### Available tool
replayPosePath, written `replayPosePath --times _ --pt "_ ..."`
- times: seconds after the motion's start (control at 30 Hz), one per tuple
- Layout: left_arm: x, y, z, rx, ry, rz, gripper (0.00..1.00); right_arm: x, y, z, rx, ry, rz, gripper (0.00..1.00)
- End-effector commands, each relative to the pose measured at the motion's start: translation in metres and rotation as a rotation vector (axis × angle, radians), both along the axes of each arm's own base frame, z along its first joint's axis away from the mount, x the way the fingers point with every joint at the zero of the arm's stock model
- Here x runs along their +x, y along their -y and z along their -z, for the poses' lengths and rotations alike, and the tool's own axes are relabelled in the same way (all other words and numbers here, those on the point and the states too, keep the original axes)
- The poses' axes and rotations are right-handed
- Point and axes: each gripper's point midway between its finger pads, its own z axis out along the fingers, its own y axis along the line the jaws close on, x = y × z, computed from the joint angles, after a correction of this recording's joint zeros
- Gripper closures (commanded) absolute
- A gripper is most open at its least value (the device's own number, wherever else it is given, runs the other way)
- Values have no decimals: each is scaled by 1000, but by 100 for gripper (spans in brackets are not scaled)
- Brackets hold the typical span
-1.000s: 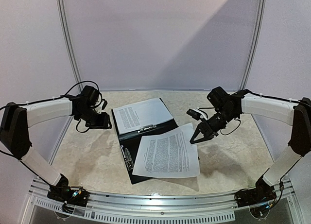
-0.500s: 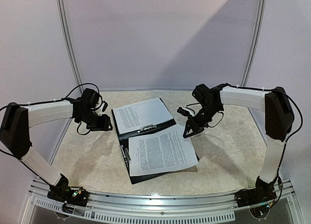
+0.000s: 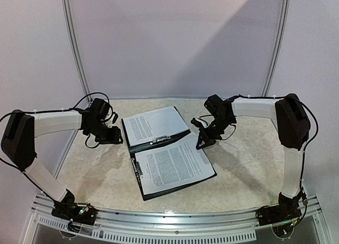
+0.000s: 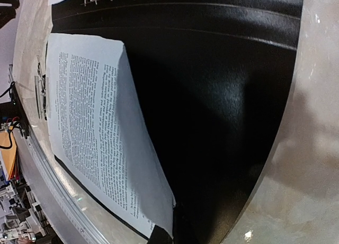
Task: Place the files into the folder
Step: Place the file in the spring clip on the folder.
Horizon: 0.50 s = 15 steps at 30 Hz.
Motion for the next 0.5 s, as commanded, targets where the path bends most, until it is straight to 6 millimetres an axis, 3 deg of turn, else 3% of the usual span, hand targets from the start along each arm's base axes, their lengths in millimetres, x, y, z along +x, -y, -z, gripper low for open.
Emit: replayPosePath --times 0.0,0.23,0.47 --pt "0 -6 11 18 -15 -7 50 24 -21 -12 66 60 -33 100" --pt "0 -11 14 33 -22 -8 50 35 -28 1 38 34 -51 100" --pt "0 -11 18 24 -36 -7 49 16 -15 19 -31 -94 -2 100"
